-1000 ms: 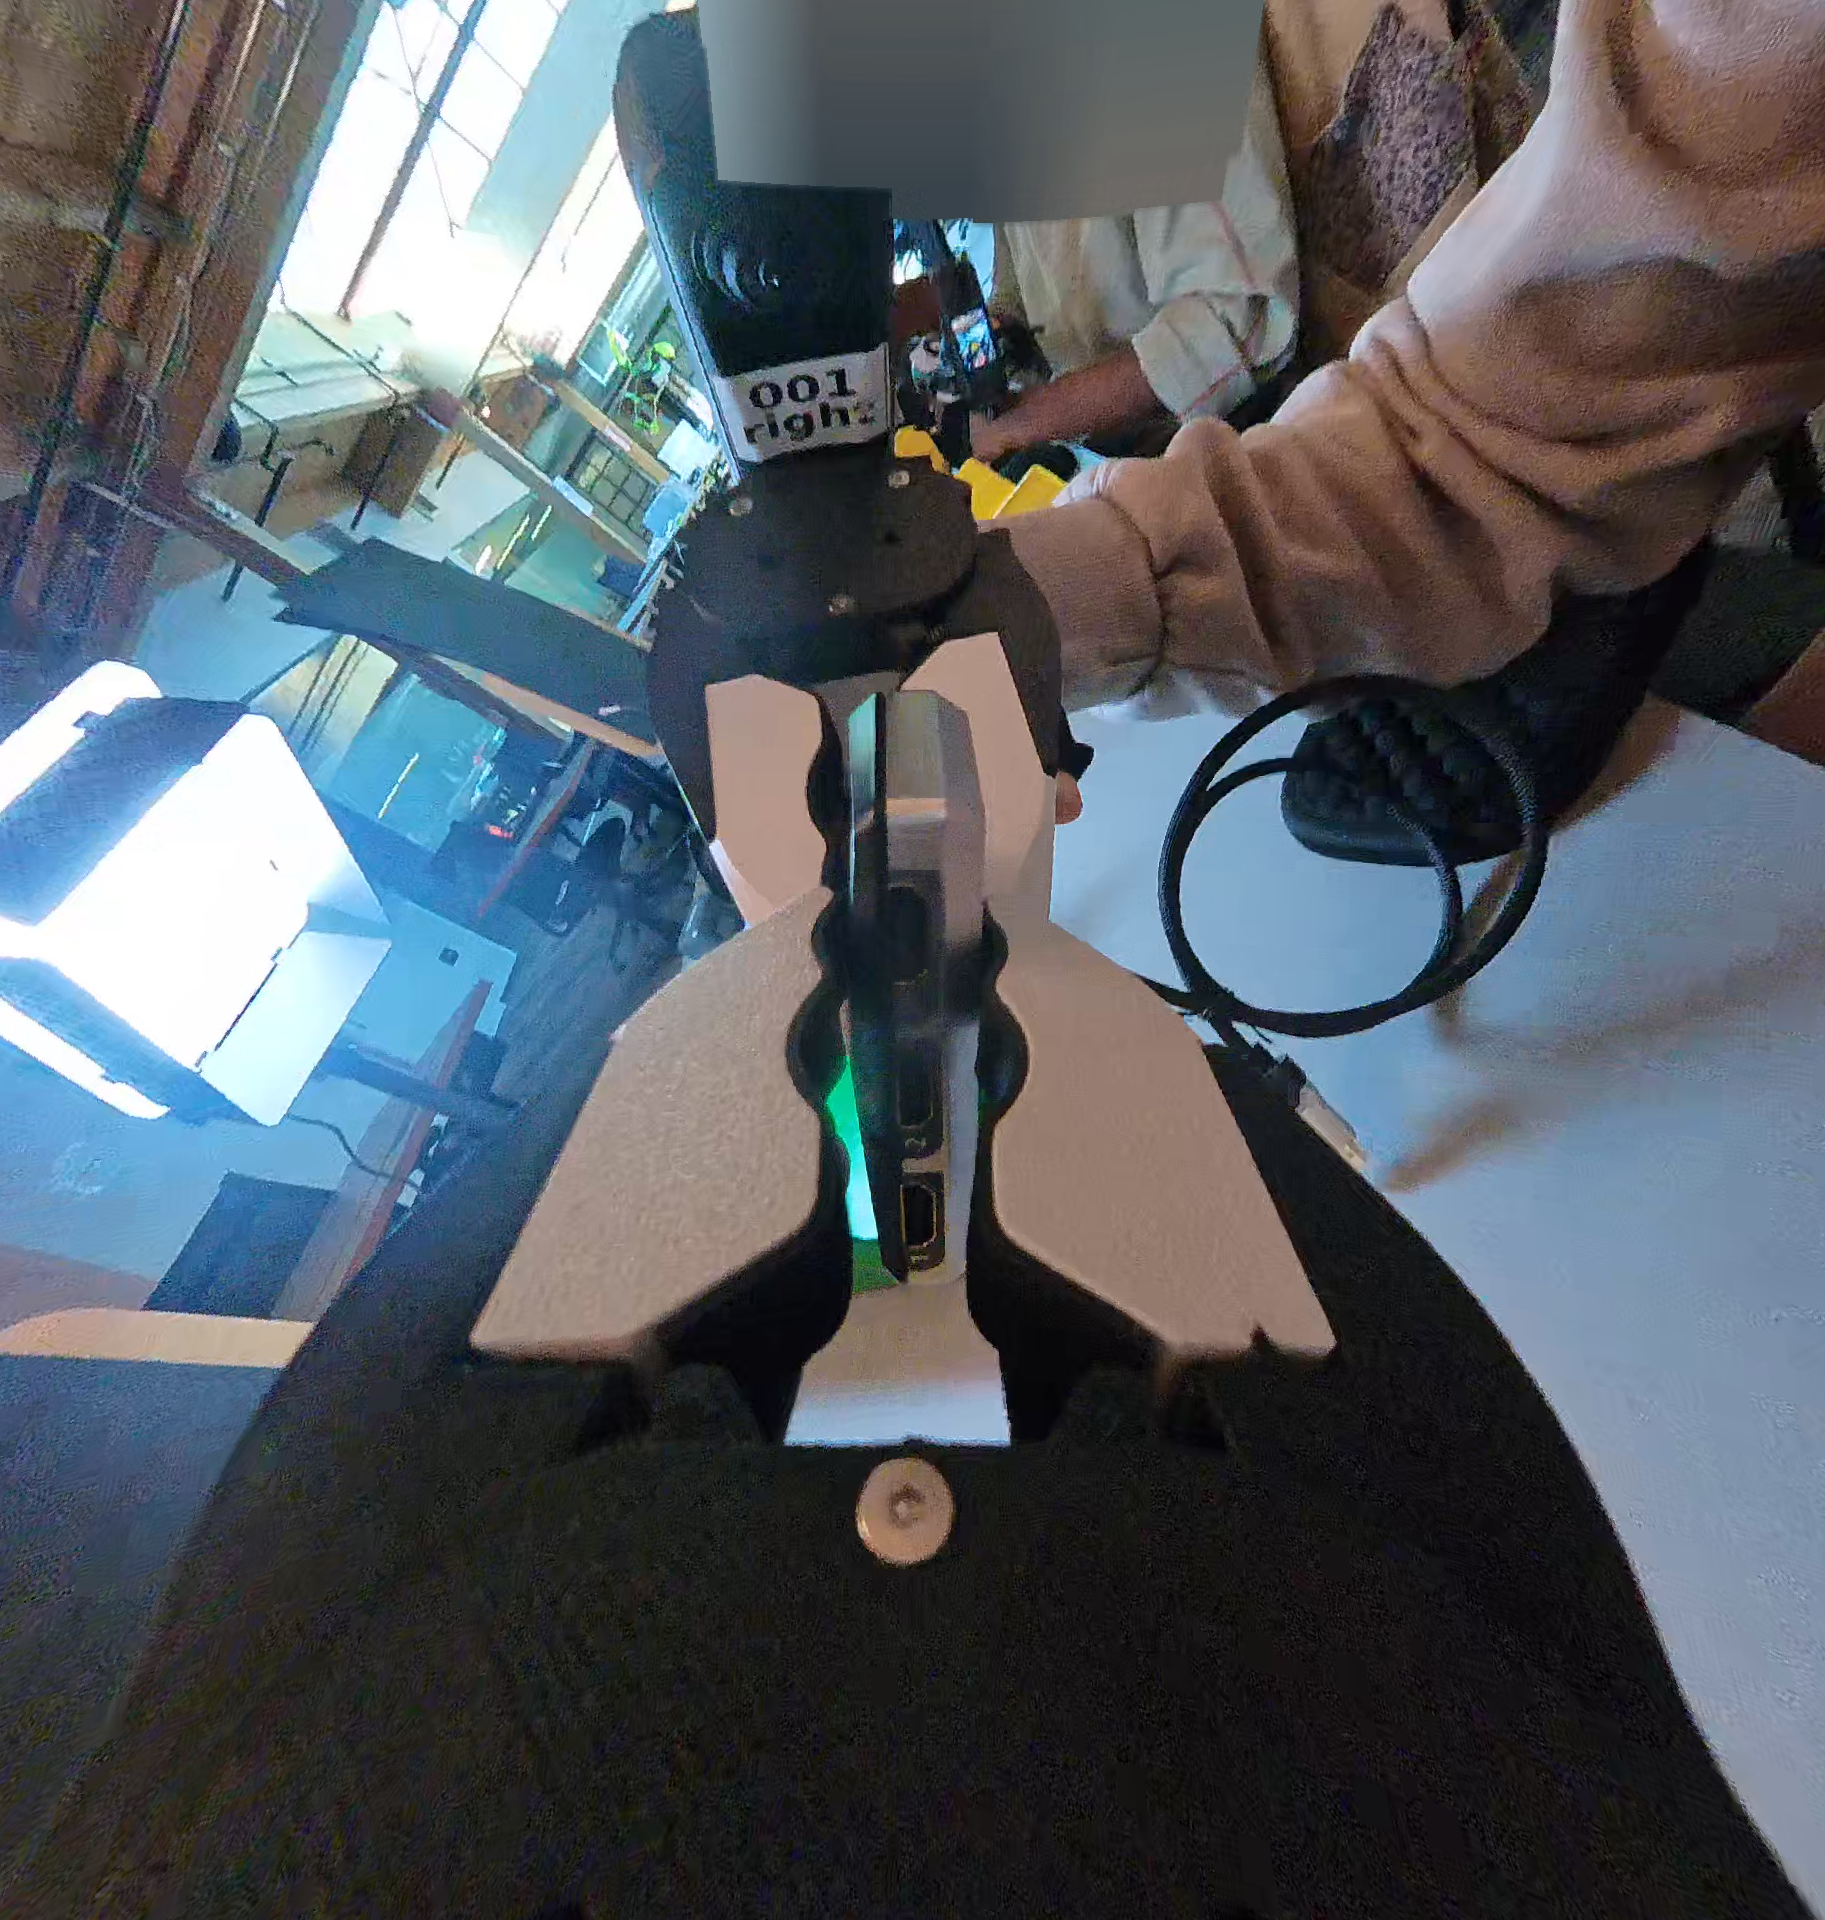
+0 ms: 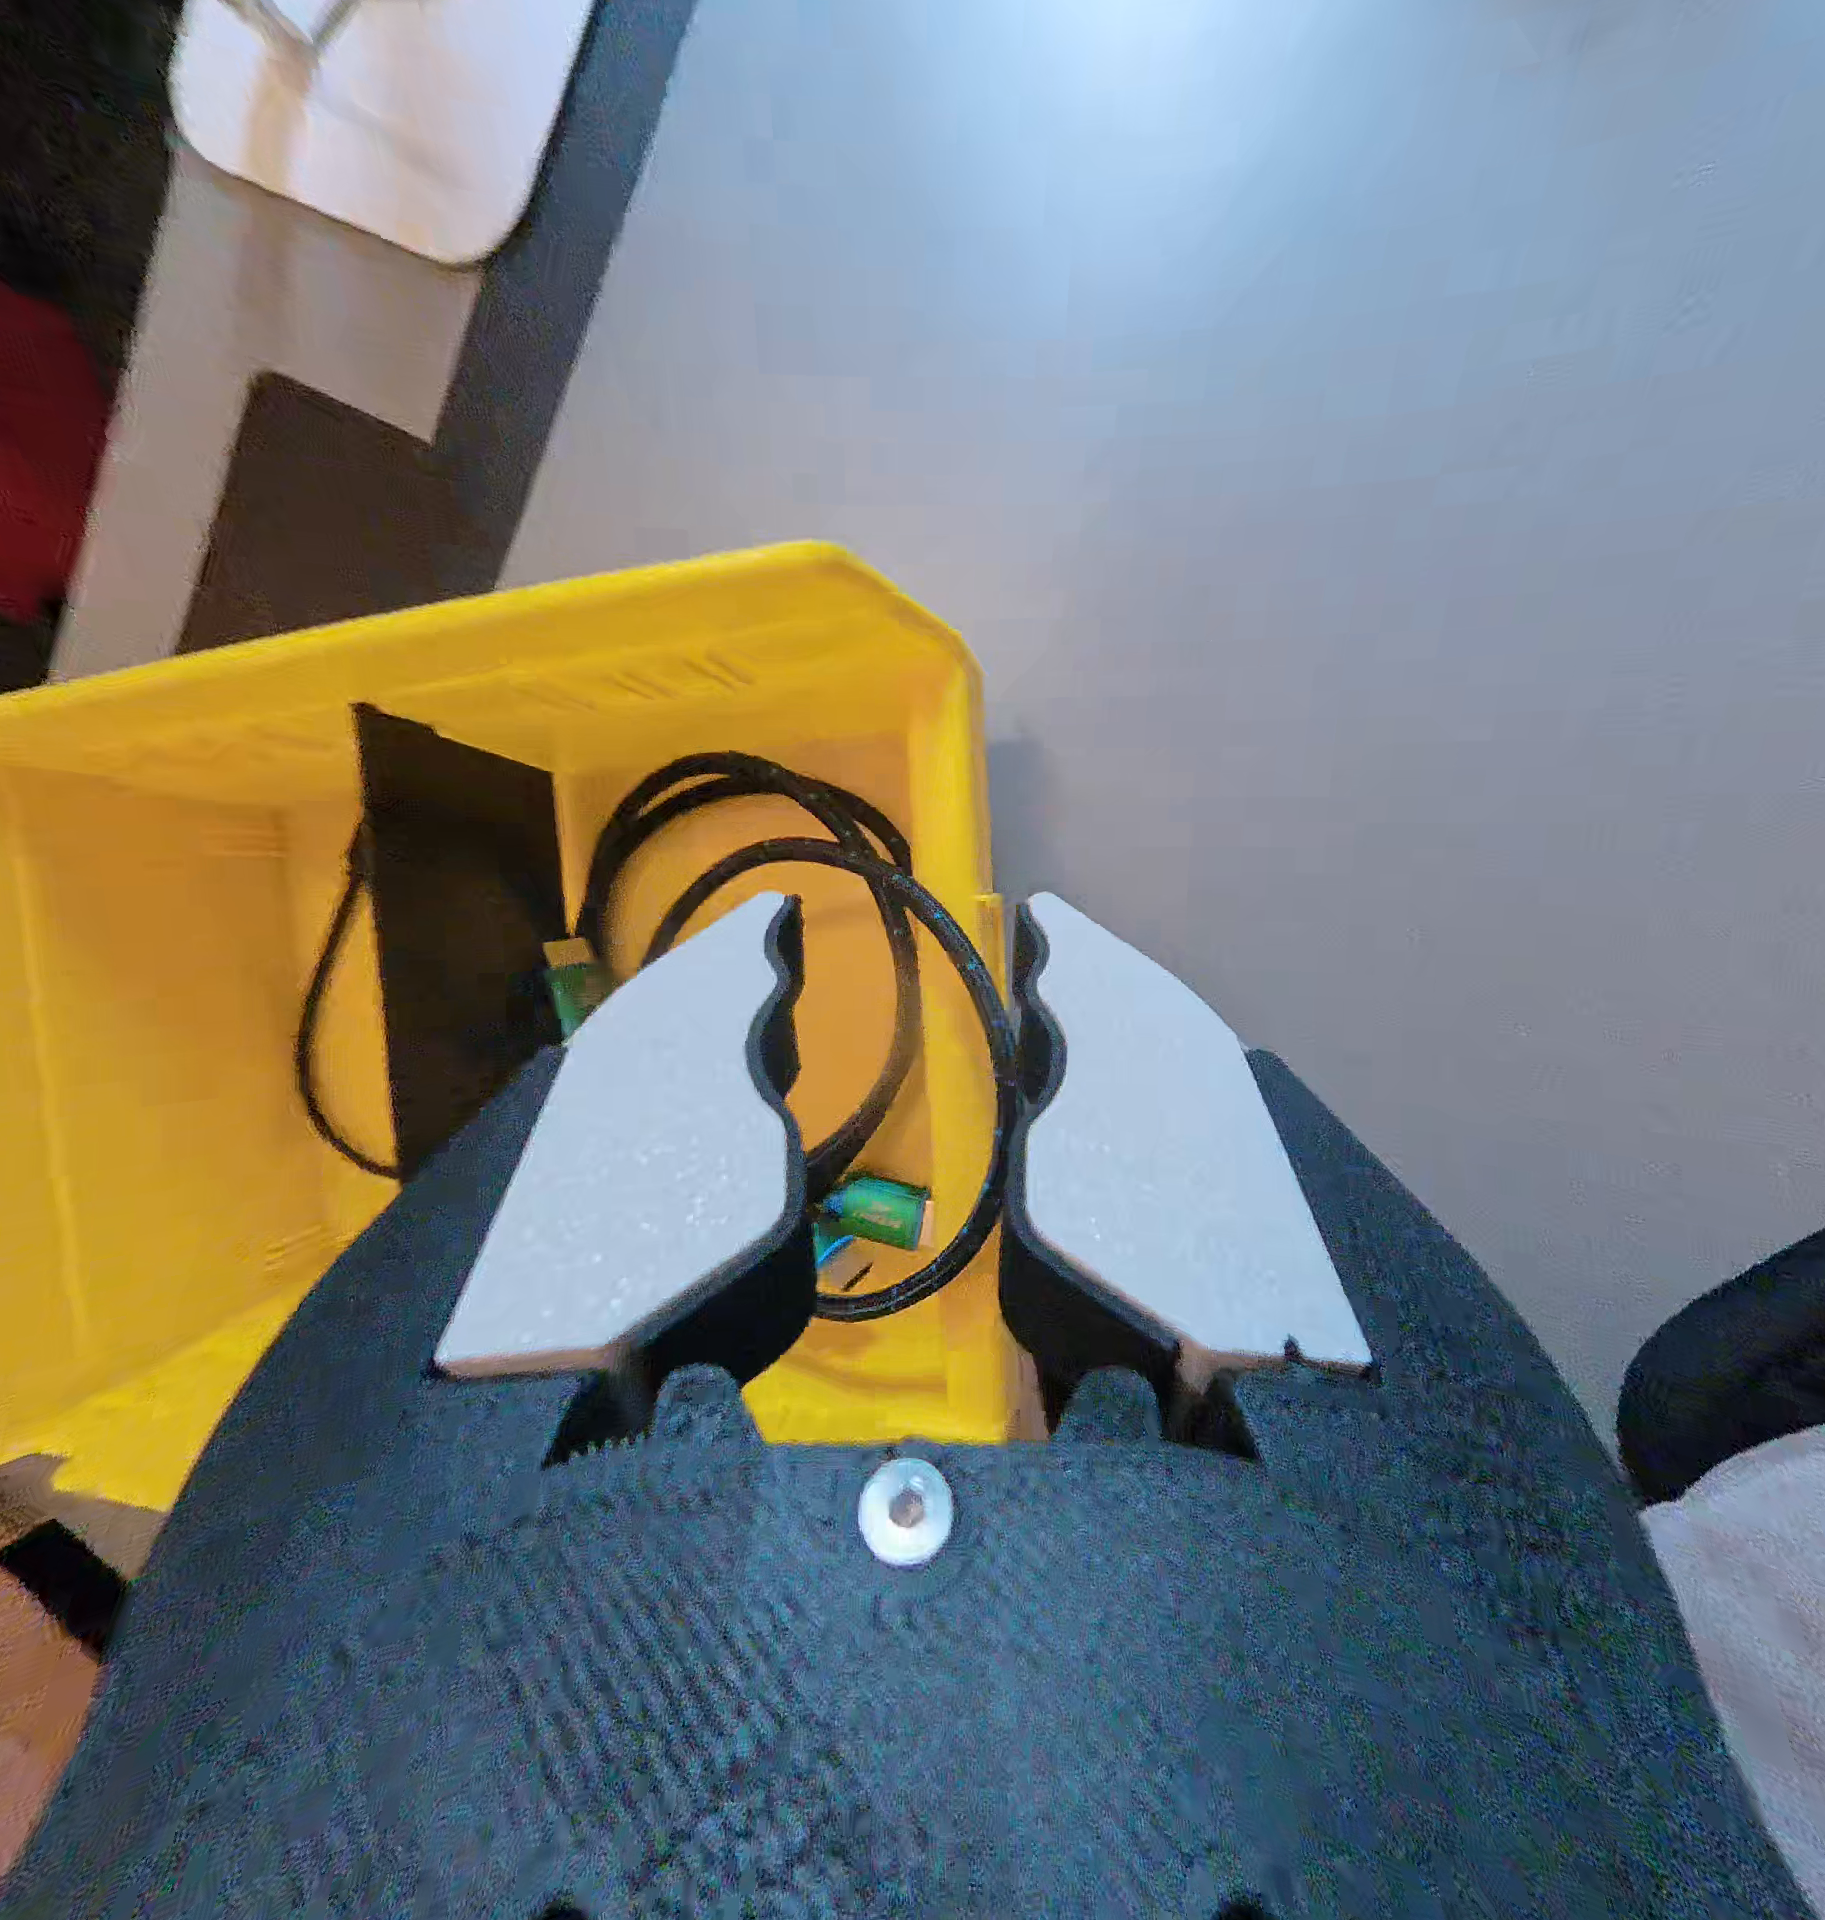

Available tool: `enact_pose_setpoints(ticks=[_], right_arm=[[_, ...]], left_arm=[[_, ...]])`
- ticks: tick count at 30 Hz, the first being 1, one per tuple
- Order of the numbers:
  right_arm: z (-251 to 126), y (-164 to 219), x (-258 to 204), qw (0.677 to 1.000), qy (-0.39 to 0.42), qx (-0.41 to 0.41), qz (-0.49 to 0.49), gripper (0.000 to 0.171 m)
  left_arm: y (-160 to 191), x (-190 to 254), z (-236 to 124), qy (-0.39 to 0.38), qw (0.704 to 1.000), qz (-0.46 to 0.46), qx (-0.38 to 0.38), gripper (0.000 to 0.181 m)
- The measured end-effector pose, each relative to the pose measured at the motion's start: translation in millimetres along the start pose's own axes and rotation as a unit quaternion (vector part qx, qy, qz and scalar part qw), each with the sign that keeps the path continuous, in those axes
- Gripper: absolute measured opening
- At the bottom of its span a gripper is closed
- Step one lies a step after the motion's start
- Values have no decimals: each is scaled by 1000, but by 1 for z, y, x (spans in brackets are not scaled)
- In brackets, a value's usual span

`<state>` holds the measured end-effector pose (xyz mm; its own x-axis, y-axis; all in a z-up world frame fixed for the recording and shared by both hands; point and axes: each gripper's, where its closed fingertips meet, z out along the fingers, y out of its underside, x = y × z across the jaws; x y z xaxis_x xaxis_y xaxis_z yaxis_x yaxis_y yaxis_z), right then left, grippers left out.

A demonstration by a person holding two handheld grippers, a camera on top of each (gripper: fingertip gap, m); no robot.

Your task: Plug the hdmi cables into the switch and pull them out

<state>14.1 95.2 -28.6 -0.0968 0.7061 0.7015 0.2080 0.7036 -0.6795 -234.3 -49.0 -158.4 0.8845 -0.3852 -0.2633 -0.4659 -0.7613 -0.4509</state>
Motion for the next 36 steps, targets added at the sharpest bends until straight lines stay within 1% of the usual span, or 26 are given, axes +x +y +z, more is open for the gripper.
enact_pose_setpoints(ticks=[1,3,5,6,9,10,13,15,17,20,21,24,26,28,30,32,34,36], right_arm=[[0,1,1,1000,1,-1,0,23],[-3,2,3,1000,2,-3,2,23],[-5,3,6,1000,6,-3,5,23],[-6,3,8,1000,9,-2,6,23],[-8,4,11,1000,15,-2,6,23],[-9,4,12,1000,16,-1,6,23],[-11,4,14,1000,19,1,8,23],[-11,4,15,1000,20,1,8,23],[-10,4,15,1000,21,3,8,23],[-9,4,14,1000,22,4,7,23],[-9,3,14,1000,22,5,7,23],[-11,2,15,1000,22,8,9,23],[-14,0,17,1000,22,15,15,23],[-17,-1,19,999,21,22,24,23],[-19,-1,21,999,21,26,30,23],[-21,0,22,999,21,25,32,23],[-21,1,22,999,22,23,30,23],[-21,2,23,999,21,23,30,23]], left_arm=[[7,5,9,21,1000,-10,-21,38],[27,6,24,25,996,-5,-84,39],[42,7,36,30,992,-9,-125,38],[46,8,40,35,990,-12,-134,38],[40,5,38,33,993,4,-116,24],[34,2,34,19,994,15,-104,14],[15,-22,9,-67,996,31,-58,11],[0,-41,-18,-148,988,45,-14,10],[-23,-63,-56,-244,968,40,51,8],[-64,-61,-107,-308,935,47,171,7],[-78,-55,-120,-312,926,48,208,7],[-116,-16,-145,-250,913,62,317,7],[-135,11,-149,-168,910,57,375,7],[-146,35,-135,-66,913,53,399,7],[-152,43,-106,-2,919,39,393,8],[-154,50,-59,62,933,18,354,8],[-153,57,-7,99,947,8,305,9],[-146,63,40,115,961,2,252,9]])
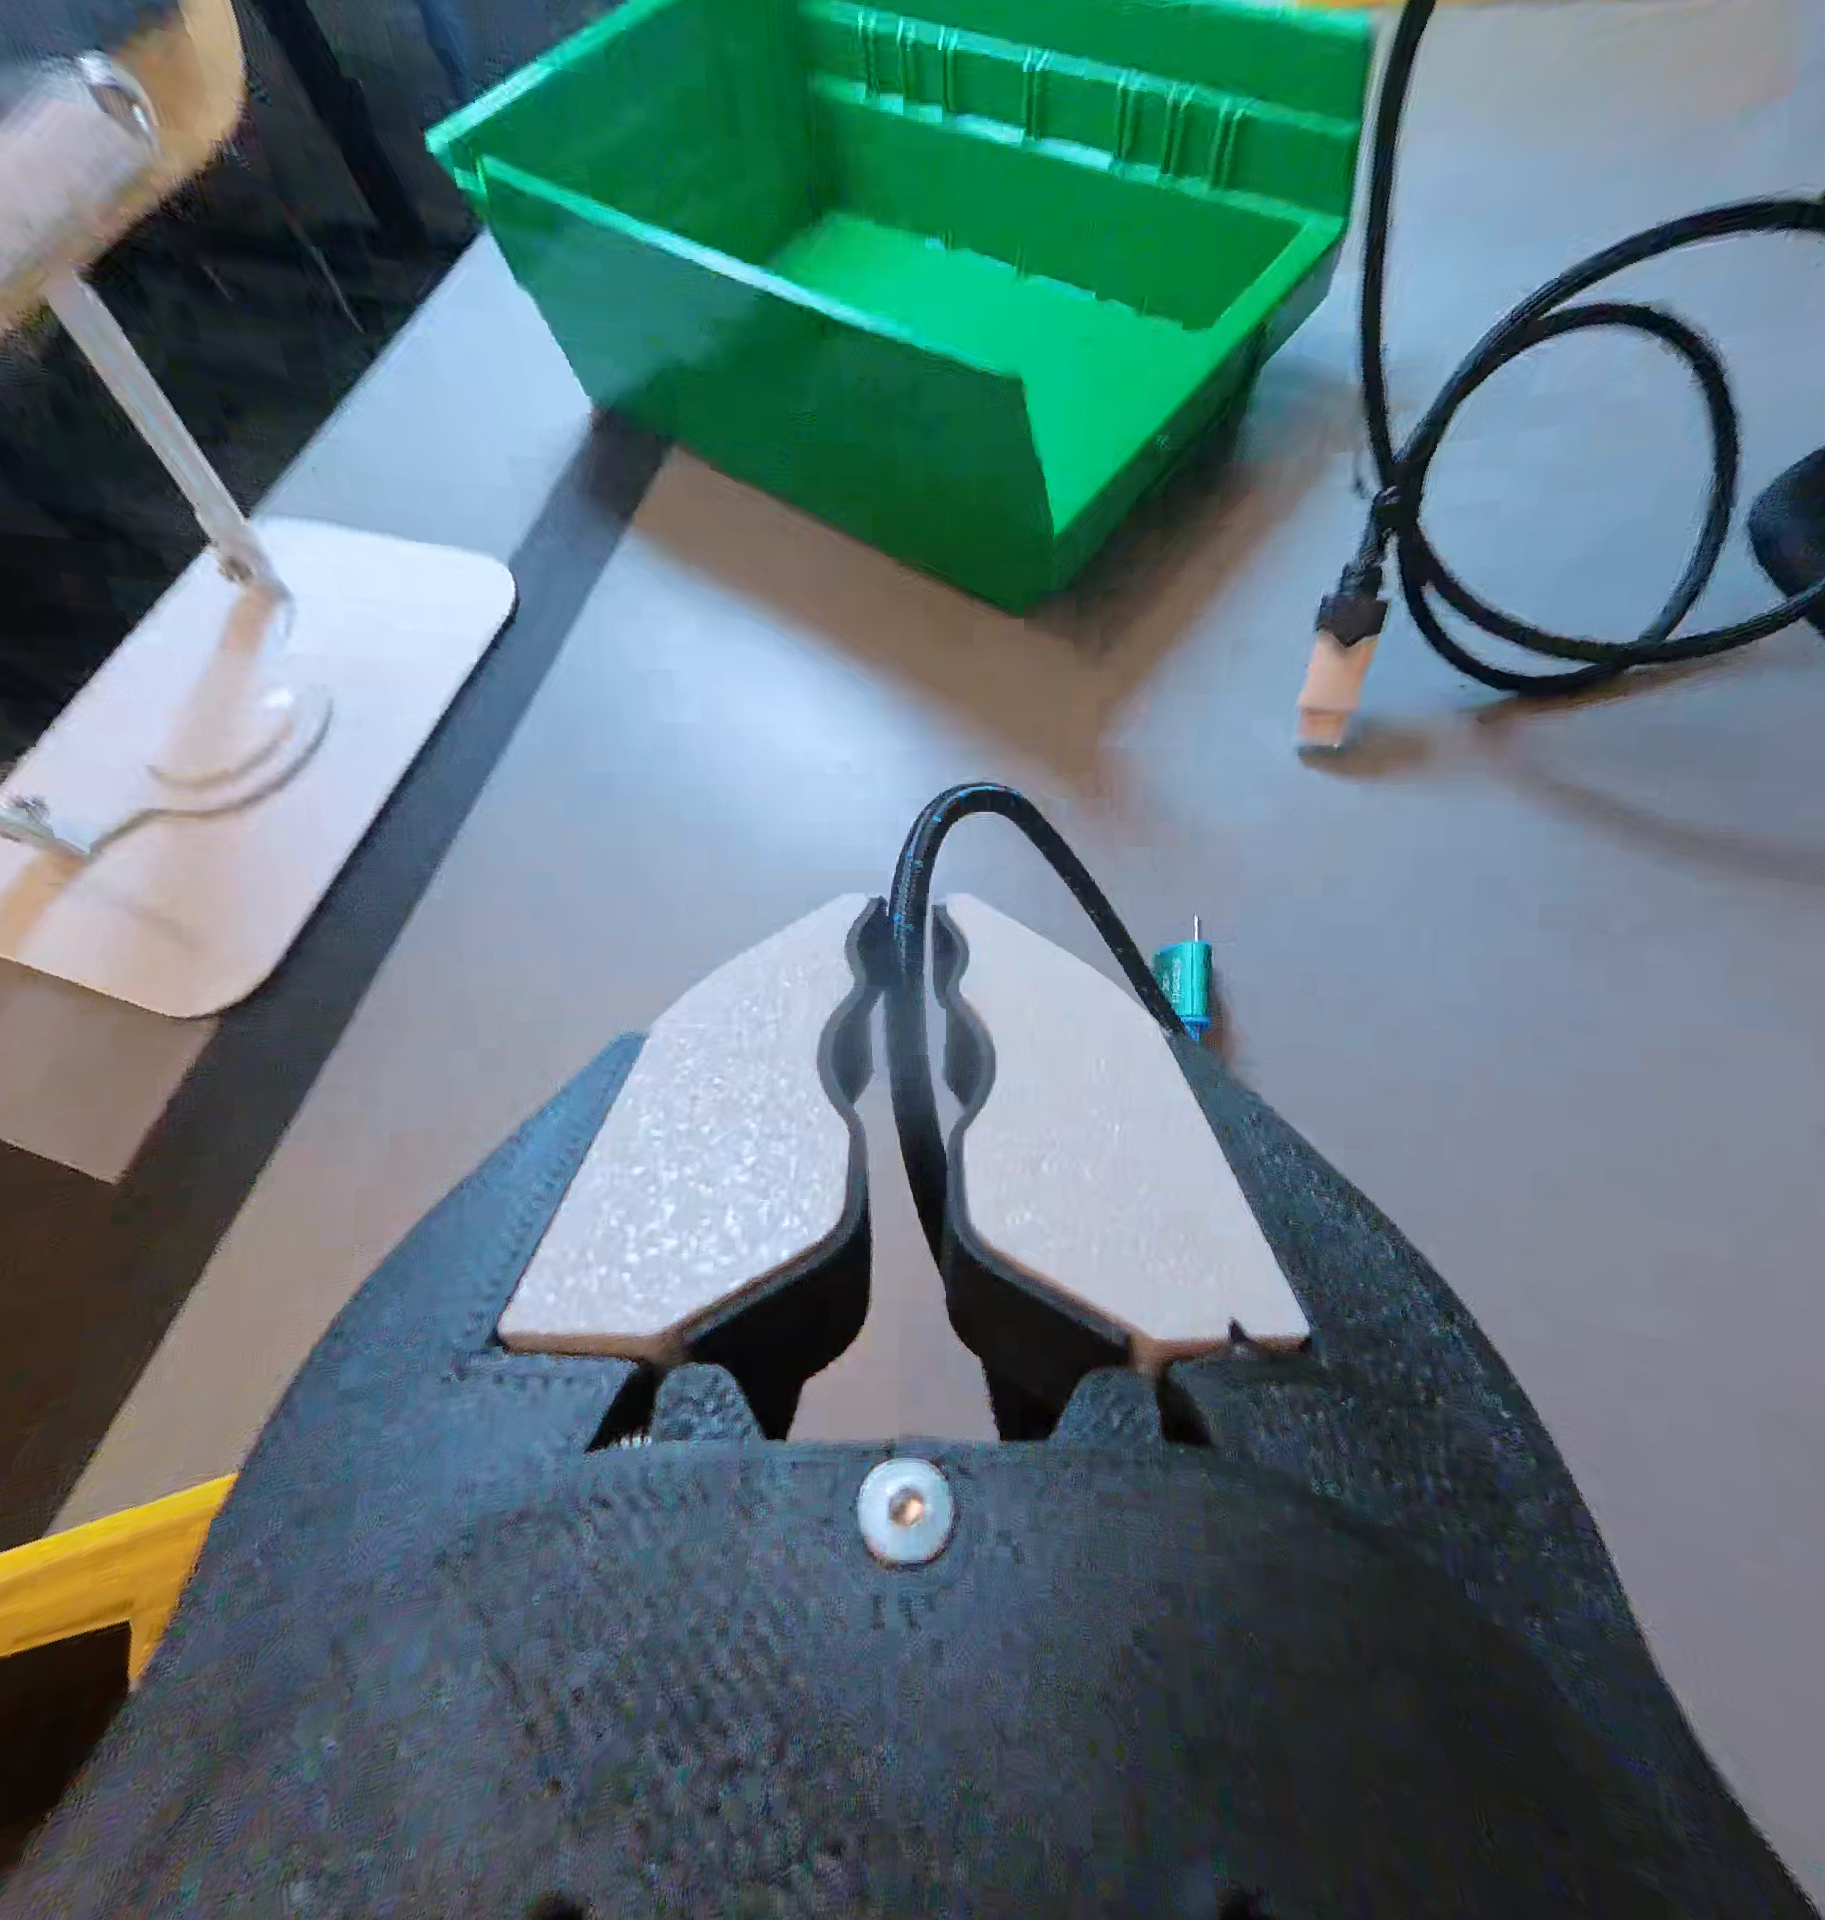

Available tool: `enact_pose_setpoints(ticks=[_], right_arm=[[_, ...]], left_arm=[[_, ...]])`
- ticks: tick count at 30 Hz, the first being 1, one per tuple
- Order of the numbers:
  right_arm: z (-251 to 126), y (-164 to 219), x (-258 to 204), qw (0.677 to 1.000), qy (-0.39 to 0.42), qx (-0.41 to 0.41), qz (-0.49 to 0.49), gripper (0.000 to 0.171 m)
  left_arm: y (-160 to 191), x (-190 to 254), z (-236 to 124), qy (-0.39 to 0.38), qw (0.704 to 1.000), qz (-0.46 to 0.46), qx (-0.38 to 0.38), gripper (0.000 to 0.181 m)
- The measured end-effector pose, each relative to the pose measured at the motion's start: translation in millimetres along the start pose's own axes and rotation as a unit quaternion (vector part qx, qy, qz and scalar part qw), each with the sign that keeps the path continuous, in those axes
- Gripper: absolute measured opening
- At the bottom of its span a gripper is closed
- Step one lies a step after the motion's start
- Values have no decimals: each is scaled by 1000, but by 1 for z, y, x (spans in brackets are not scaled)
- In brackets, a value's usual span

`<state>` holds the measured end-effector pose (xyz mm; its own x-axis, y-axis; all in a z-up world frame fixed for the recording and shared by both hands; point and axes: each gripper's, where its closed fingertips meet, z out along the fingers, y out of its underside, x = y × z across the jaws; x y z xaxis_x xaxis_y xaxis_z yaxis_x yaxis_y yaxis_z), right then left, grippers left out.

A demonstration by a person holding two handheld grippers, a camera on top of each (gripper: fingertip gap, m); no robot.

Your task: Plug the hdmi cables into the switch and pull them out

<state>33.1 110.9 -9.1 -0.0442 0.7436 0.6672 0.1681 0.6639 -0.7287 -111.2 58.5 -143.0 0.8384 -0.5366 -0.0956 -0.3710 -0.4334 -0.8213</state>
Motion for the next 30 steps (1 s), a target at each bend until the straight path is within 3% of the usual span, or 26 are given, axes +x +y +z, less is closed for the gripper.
enact_pose_setpoints(ticks=[3,7,11,15,17,30], right_arm=[[-1,2,3,1000,4,-3,-3,23],[-3,5,7,1000,8,-2,4,23],[-1,9,8,1000,10,-9,5,23],[-2,8,7,1000,11,-11,2,23],[-3,8,7,1000,12,-11,0,23],[-9,10,16,1000,20,-8,9,23]], left_arm=[[27,-11,22,-23,998,8,-59,12],[16,-13,15,-76,992,66,-72,23],[6,36,20,18,995,59,-83,35],[68,92,33,156,953,77,-250,42],[87,98,42,165,938,98,-289,50],[49,84,104,97,981,-29,-168,48]])
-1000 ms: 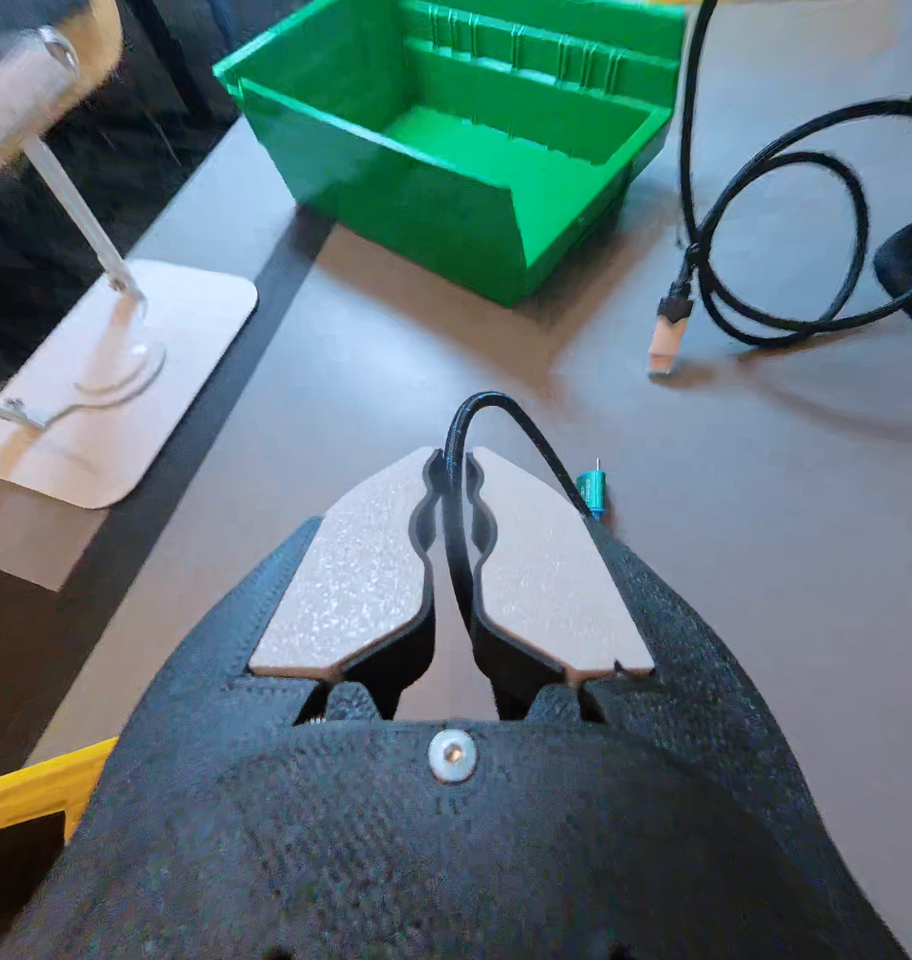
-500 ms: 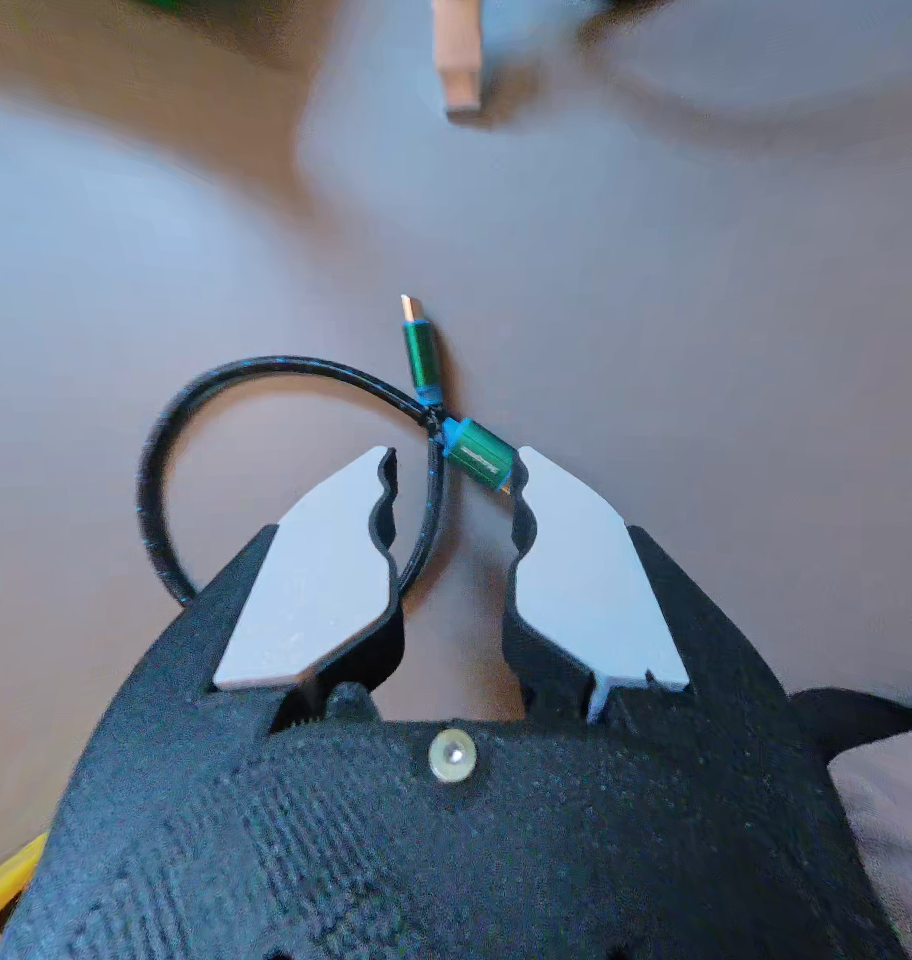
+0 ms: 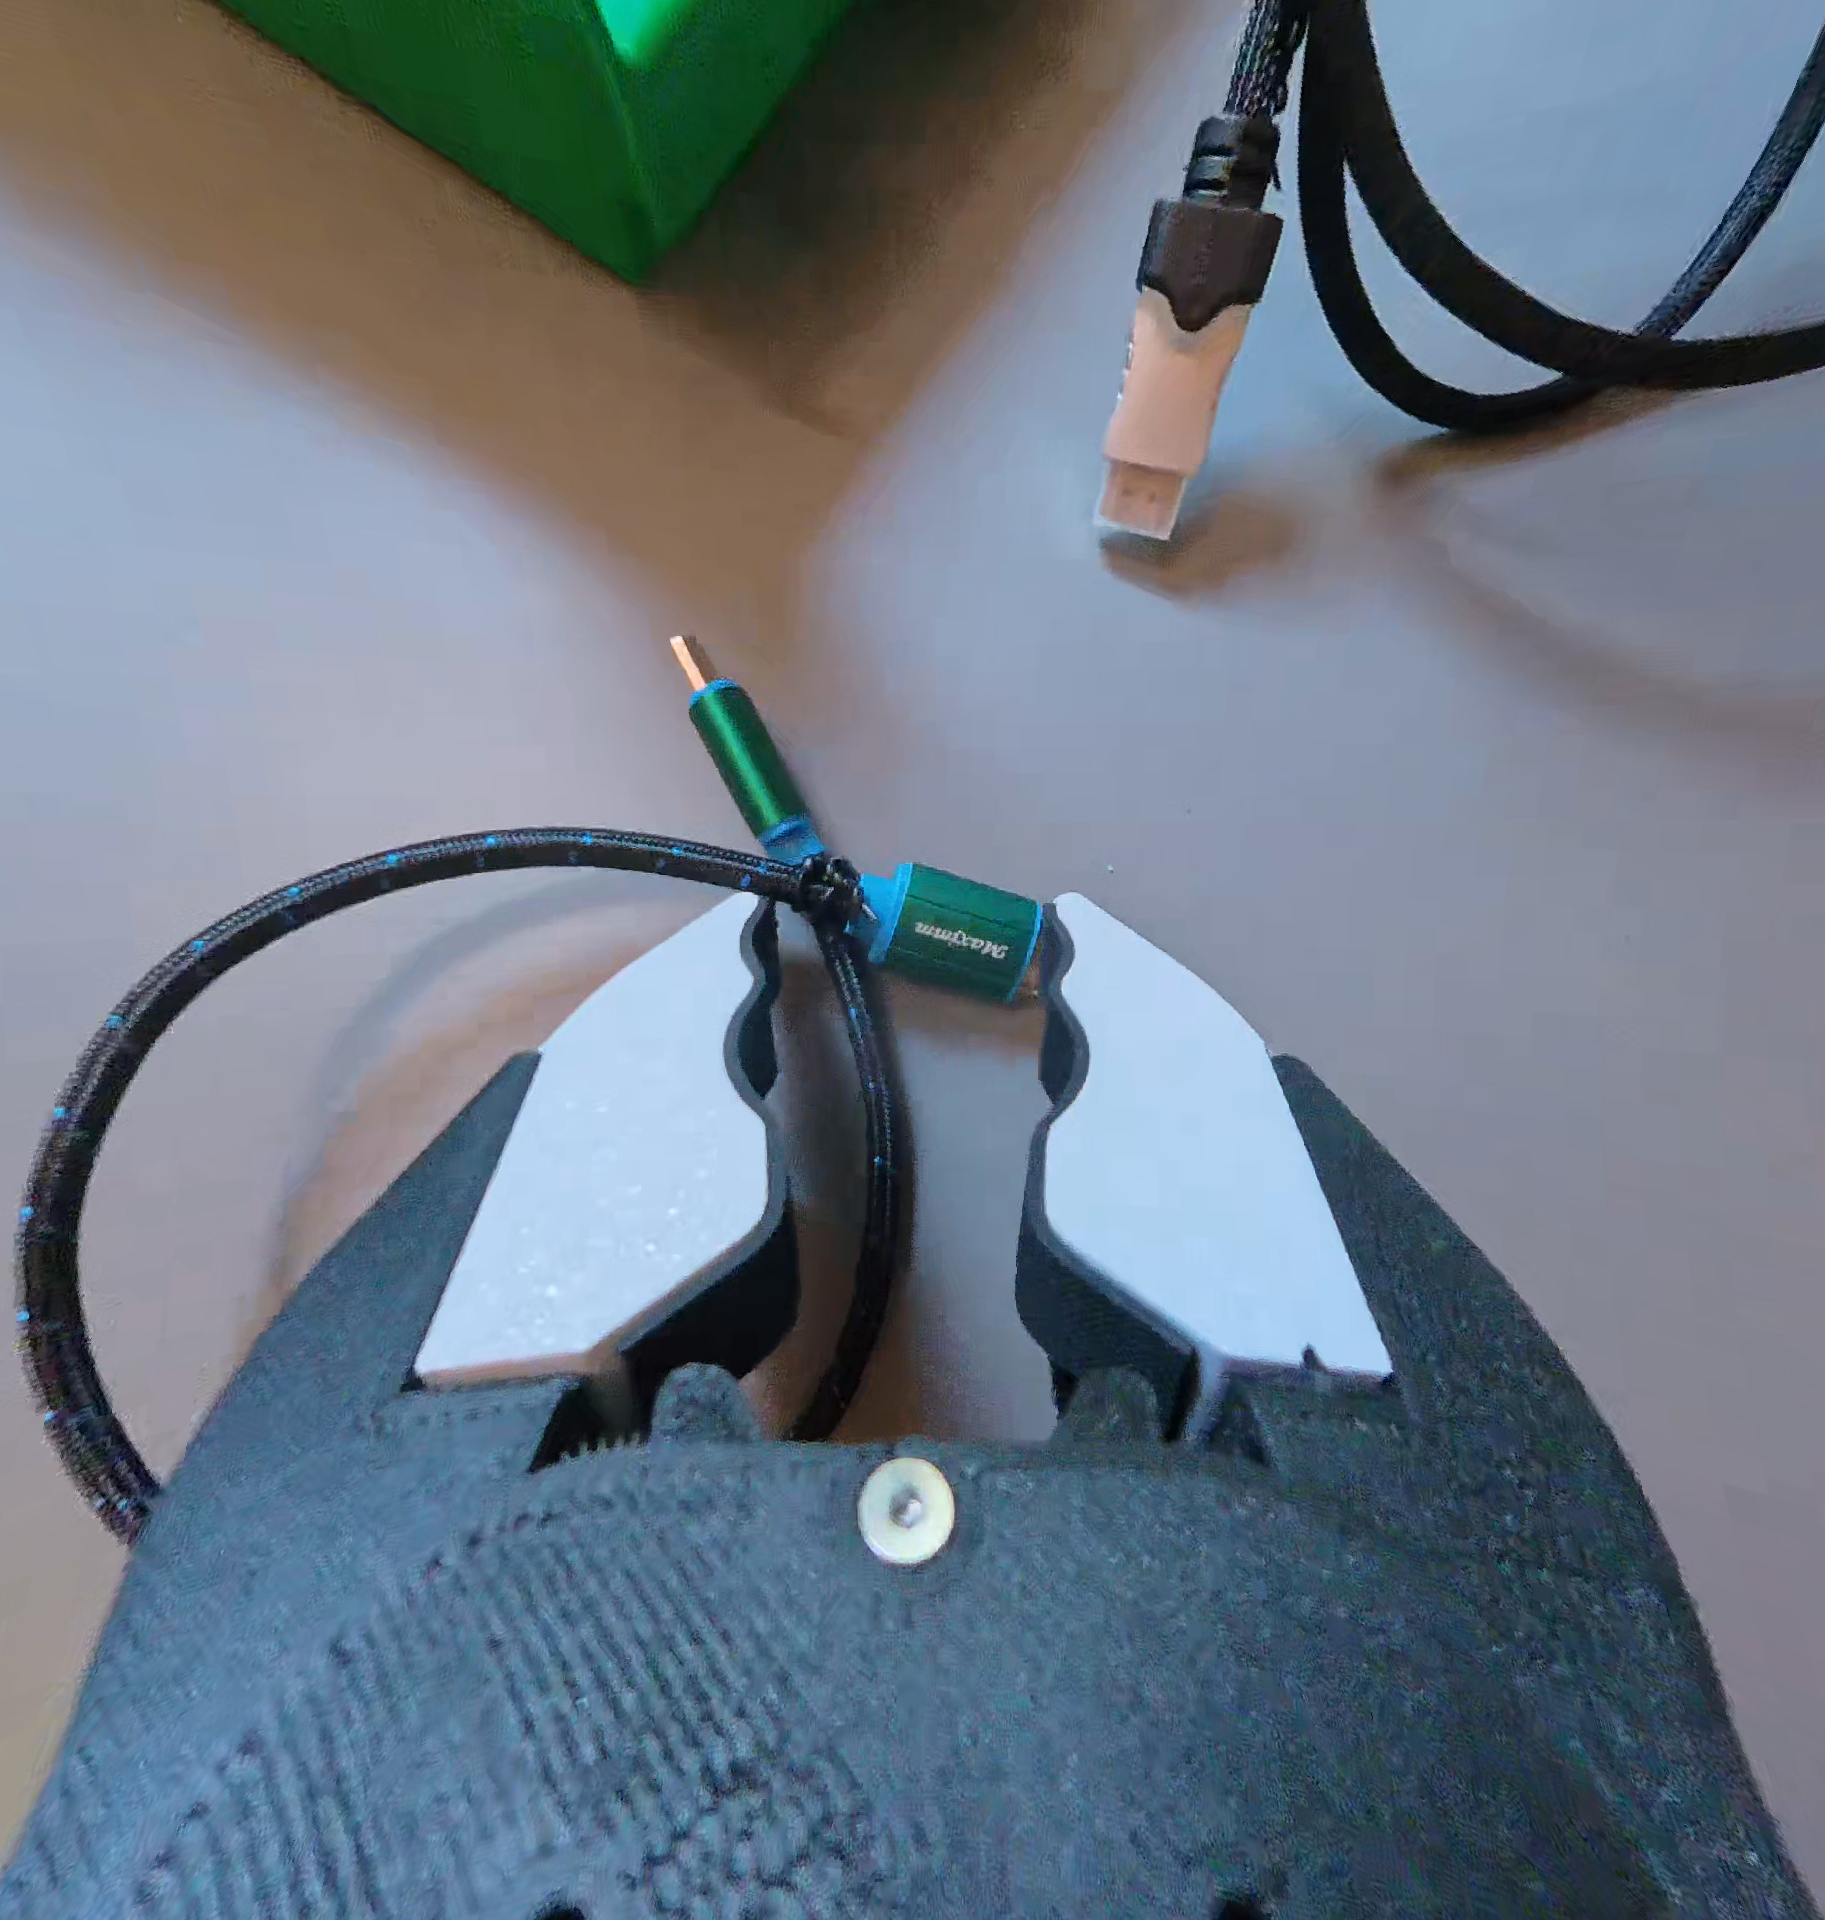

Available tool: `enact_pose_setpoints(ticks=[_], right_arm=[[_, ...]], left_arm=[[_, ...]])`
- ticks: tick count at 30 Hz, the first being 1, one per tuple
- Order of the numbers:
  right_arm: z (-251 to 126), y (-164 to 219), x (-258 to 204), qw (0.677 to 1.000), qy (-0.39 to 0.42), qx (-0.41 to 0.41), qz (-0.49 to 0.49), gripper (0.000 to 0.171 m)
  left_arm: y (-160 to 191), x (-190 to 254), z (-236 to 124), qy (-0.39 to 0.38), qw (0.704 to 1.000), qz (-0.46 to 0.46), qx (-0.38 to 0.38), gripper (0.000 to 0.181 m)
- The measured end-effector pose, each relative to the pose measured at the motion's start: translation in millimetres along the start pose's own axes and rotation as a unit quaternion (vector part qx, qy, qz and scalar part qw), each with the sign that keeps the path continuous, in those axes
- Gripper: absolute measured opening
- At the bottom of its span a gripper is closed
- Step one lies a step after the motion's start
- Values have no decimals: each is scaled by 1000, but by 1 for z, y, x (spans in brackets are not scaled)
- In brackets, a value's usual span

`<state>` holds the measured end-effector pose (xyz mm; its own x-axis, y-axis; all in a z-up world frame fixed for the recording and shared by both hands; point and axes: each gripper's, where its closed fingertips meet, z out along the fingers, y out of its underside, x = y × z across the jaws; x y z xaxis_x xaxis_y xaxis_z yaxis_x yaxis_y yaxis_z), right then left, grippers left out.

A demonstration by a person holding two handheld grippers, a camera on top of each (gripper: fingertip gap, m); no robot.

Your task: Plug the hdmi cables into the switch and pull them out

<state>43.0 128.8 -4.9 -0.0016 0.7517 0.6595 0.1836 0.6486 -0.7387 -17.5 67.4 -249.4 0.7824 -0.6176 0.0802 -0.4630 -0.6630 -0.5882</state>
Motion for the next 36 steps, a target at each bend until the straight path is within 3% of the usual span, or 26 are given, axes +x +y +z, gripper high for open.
enact_pose_setpoints(ticks=[3,7,12,18,21,24,27,31,36], right_arm=[[1,1,-1,1000,-2,-2,-3,23],[0,0,-1,1000,-3,-1,-3,23],[0,2,0,1000,-1,-2,0,23],[4,3,1,1000,9,-5,-6,23],[6,2,-1,1000,8,-2,-9,23],[9,3,-3,1000,7,-2,-10,23],[14,4,-6,1000,5,-1,-7,23],[22,6,-14,1000,3,-4,-15,23],[38,16,-30,999,-7,-26,-34,23]], left_arm=[[10,1,-2,-7,998,47,-32,41],[33,-14,-31,-43,990,106,-82,33],[11,-30,-62,-69,996,57,12,41],[13,-35,-22,-86,996,23,-17,52],[15,-48,-7,-118,993,1,-26,42],[13,-55,-7,-143,989,33,-18,22],[13,-60,-9,-157,985,71,-14,18],[14,-83,-33,-205,975,80,4,17],[-12,-105,-109,-308,945,77,83,16]])
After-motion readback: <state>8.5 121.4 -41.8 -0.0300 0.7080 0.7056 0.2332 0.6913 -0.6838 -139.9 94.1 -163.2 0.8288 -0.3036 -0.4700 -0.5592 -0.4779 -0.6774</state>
